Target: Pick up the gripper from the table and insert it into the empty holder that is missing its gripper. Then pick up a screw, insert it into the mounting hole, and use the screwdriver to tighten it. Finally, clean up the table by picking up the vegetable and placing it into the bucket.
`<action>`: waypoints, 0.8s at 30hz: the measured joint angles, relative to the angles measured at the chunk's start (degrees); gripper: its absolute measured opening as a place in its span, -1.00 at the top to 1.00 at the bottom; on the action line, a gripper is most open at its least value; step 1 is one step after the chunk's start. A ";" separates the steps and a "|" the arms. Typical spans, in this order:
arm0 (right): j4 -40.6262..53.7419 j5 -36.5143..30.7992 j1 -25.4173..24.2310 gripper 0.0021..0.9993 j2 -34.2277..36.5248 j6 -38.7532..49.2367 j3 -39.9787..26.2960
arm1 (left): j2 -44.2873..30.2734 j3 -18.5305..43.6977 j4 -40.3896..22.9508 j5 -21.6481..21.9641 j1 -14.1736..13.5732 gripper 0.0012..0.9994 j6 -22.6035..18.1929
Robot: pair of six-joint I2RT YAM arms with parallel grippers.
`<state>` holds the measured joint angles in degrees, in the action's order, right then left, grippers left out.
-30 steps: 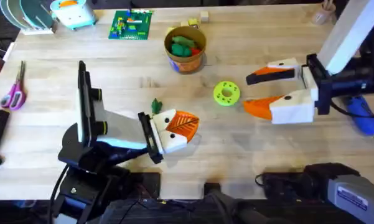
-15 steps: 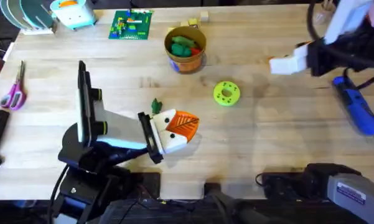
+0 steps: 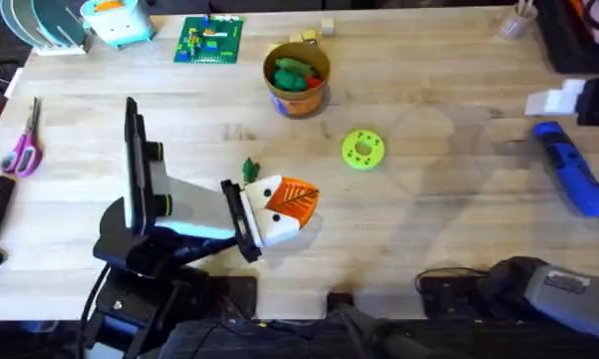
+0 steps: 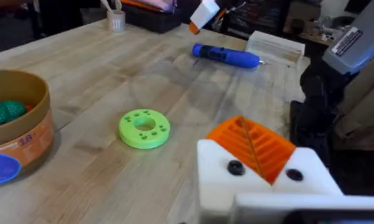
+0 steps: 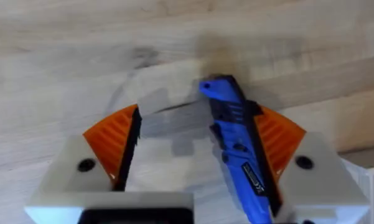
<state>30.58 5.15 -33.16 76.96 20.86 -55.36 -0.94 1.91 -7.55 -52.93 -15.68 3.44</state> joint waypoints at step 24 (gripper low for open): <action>8.79 -15.43 -2.17 -0.99 21.33 25.71 -8.25 | -0.01 0.00 0.00 0.00 0.00 0.97 0.00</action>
<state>39.37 -10.28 -35.33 98.29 46.57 -63.61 -0.95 1.91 -7.55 -52.93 -15.68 3.44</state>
